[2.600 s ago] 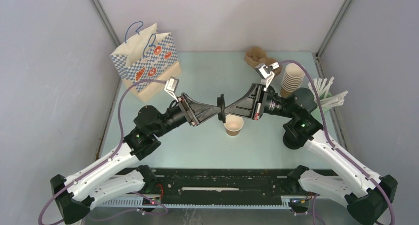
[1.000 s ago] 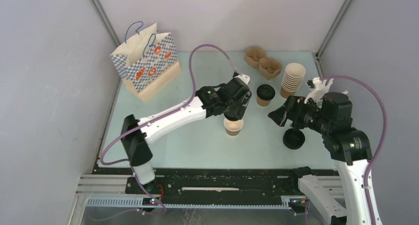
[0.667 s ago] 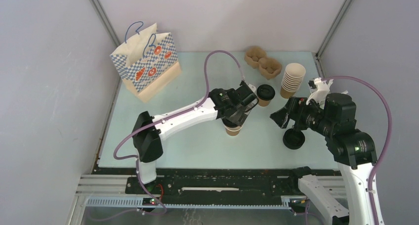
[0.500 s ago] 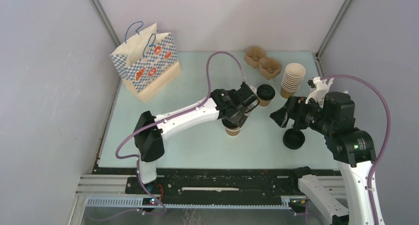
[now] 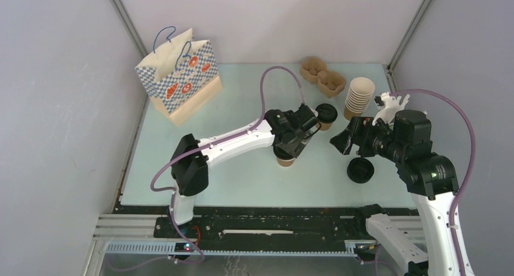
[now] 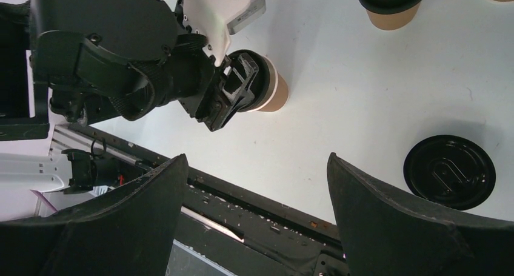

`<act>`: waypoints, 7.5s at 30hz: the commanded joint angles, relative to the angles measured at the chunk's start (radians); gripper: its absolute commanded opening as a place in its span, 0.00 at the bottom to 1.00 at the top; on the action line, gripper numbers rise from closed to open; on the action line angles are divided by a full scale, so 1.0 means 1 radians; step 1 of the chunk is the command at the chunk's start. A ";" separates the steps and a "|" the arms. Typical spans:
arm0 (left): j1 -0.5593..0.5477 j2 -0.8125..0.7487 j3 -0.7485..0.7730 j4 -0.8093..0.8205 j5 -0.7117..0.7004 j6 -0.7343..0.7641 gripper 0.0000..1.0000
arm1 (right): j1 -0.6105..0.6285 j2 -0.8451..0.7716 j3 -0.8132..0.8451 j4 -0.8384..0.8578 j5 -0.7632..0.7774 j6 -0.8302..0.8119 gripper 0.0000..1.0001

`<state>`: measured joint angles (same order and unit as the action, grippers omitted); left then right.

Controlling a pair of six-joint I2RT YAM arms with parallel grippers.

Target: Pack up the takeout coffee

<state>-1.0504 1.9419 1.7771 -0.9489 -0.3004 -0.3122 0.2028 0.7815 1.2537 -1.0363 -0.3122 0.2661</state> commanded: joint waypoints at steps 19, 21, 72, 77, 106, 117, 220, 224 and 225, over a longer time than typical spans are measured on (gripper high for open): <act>0.009 0.048 0.085 0.010 0.026 0.020 0.64 | -0.003 -0.013 0.027 0.010 0.016 -0.023 0.93; 0.009 0.050 0.087 0.010 0.024 0.021 0.64 | -0.003 -0.013 0.023 0.010 0.014 -0.022 0.93; 0.250 -0.464 -0.312 0.177 0.394 -0.265 1.00 | -0.072 0.136 -0.123 0.135 -0.302 0.063 0.92; 0.390 -0.583 -0.645 0.472 0.633 -0.434 0.99 | -0.058 0.348 -0.207 0.251 -0.507 0.098 0.89; 0.444 -0.275 -0.675 0.661 0.782 -0.426 0.83 | 0.010 0.891 -0.291 0.605 -0.690 0.112 0.67; 0.446 -0.234 -0.794 0.625 0.672 -0.418 0.74 | 0.008 0.925 -0.476 0.770 -0.467 0.226 0.55; 0.365 -0.133 -0.719 0.469 0.541 -0.308 0.72 | 0.012 0.736 -0.691 0.858 -0.218 0.330 0.24; 0.366 -0.145 -0.750 0.476 0.528 -0.311 0.72 | 0.000 0.792 -0.689 0.845 -0.194 0.298 0.26; 0.366 -0.156 -0.742 0.468 0.525 -0.300 0.72 | 0.002 0.782 -0.689 0.867 -0.223 0.290 0.27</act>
<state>-0.6773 1.7138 1.1217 -0.3080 0.4305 -0.6838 0.1783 1.4670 0.6209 -0.0071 -0.8627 0.6964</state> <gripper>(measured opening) 0.724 0.256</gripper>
